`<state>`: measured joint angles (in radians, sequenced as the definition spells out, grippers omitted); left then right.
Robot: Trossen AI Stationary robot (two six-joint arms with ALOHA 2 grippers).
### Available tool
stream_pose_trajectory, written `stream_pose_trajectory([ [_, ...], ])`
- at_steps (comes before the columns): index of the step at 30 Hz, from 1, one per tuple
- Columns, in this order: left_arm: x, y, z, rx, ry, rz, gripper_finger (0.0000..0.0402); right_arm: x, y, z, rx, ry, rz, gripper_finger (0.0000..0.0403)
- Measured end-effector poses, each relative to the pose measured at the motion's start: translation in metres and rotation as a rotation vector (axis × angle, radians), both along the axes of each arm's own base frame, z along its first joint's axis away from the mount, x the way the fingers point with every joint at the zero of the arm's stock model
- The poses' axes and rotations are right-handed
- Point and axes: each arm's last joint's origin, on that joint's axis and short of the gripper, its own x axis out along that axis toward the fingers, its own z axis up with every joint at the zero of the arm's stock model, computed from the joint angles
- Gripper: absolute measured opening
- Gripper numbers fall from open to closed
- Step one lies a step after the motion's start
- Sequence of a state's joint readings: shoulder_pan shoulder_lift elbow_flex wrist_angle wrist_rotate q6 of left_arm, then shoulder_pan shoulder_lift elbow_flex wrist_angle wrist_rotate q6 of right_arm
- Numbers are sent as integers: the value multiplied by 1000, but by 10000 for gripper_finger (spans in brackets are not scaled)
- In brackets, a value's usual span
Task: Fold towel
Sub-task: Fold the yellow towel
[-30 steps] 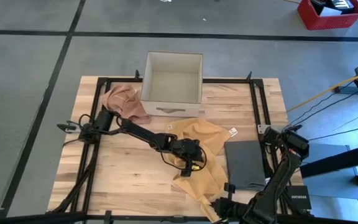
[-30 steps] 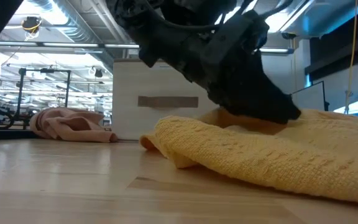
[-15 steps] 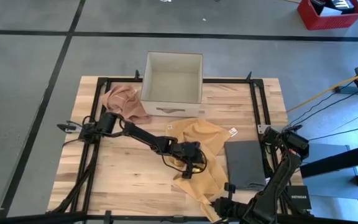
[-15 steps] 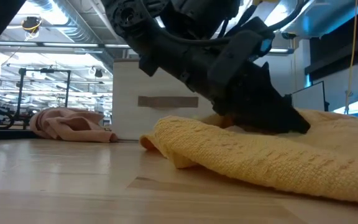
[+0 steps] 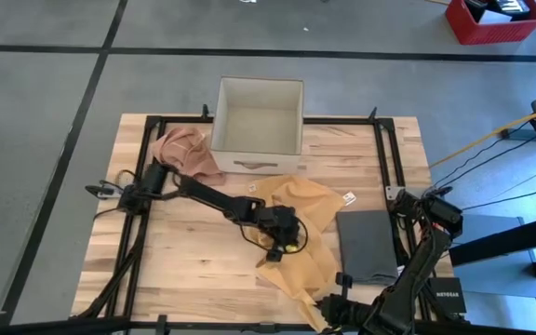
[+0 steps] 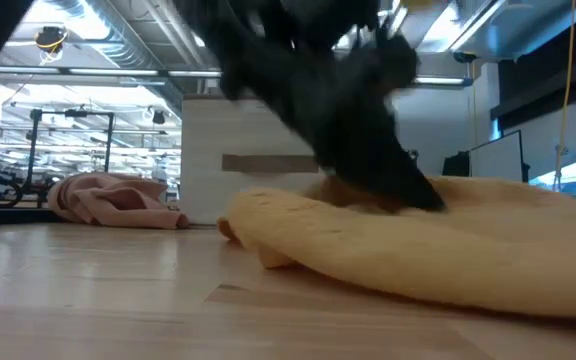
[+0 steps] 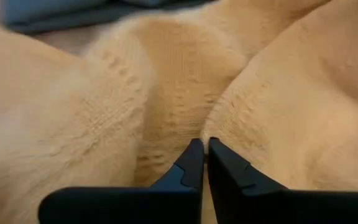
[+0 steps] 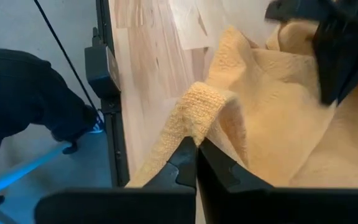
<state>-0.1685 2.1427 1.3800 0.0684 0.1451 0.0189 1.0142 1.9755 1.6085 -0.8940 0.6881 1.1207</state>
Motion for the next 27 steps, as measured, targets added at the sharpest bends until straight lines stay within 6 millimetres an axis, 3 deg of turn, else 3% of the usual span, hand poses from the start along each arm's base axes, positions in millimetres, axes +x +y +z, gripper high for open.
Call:
stream_pose_trajectory([
  [5,-42,-12,78,199,49,92,2,-1,-5,-1,-76,9,13,3],
  [10,-109,-35,152,379,18,234,2,6,-27,-3,-223,93,-19,4],
  [13,-150,-44,181,380,16,301,1,15,-44,-3,-314,155,-42,4],
  [19,-202,-64,196,344,57,362,1,40,-83,-2,-452,235,-115,5],
  [24,-226,-84,185,318,147,425,1,56,-102,-4,-391,318,-172,8],
  [27,-236,-96,171,324,200,474,0,62,-109,-5,-342,371,-190,33],
])
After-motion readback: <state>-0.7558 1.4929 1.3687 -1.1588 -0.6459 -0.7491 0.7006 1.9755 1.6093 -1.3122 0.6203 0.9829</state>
